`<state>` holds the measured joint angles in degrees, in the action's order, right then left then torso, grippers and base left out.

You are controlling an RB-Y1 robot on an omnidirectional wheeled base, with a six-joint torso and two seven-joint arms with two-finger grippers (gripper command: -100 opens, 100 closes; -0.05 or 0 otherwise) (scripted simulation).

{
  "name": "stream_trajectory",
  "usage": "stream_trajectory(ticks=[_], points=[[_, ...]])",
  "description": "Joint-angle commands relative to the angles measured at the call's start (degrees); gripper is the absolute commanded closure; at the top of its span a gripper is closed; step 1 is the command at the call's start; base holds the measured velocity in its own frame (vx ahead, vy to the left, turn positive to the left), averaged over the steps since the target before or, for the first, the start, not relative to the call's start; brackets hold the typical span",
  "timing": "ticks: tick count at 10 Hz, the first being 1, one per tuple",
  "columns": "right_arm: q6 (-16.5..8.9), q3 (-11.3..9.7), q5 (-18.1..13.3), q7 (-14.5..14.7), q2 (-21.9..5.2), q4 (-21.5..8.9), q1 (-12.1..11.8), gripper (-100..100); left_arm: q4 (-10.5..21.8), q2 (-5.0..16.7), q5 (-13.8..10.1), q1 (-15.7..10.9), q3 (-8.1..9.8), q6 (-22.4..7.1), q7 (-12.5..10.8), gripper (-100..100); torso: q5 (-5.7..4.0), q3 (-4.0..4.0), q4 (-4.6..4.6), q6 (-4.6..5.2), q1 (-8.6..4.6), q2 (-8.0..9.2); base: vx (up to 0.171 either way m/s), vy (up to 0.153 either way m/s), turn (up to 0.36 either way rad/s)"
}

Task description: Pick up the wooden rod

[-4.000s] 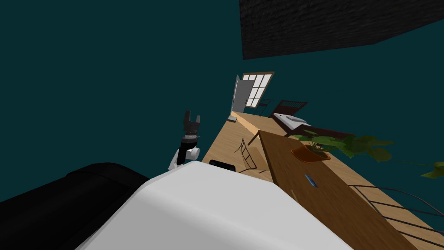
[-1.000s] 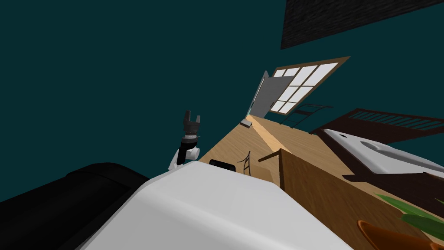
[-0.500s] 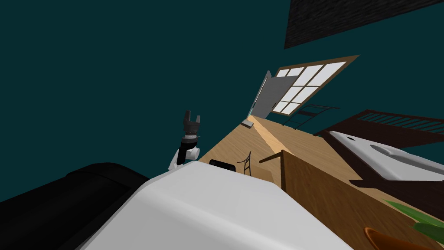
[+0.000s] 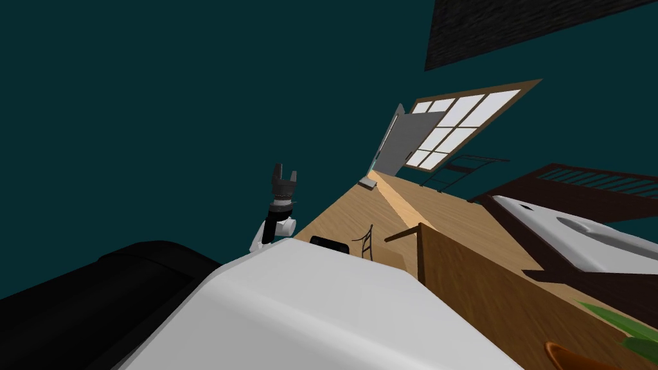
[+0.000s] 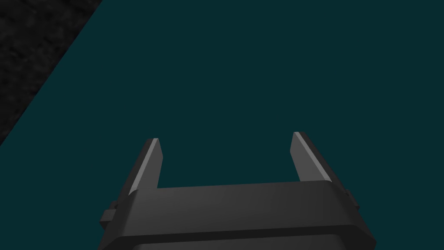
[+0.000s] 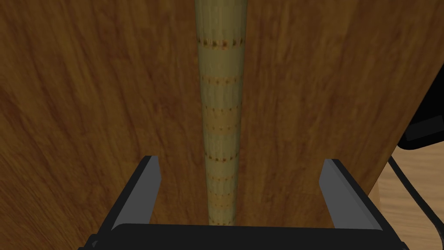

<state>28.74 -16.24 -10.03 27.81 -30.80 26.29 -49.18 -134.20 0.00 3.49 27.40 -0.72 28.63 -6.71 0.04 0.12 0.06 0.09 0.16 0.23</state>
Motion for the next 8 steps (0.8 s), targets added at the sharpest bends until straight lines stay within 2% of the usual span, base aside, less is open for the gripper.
stream_trajectory(ticks=[1,8], points=[[-0.2,0.1,0.0,-0.1,0.1,0.3,-0.2,-100,0.0,0.0,0.0,0.0,0.0,0.0,0.0,0,0.0,0.0,0.0,0.0,0.0,0.0,-0.008,0.0,0.026],[-0.2,0.1,0.0,-0.1,0.1,0.3,-0.2,-100,0.0,0.0,0.0,0.0,0.0,0.0,0.0,0,-0.03,-0.05,-0.02,0.03,-0.02,-0.09,0.002,0.0,-0.003]])
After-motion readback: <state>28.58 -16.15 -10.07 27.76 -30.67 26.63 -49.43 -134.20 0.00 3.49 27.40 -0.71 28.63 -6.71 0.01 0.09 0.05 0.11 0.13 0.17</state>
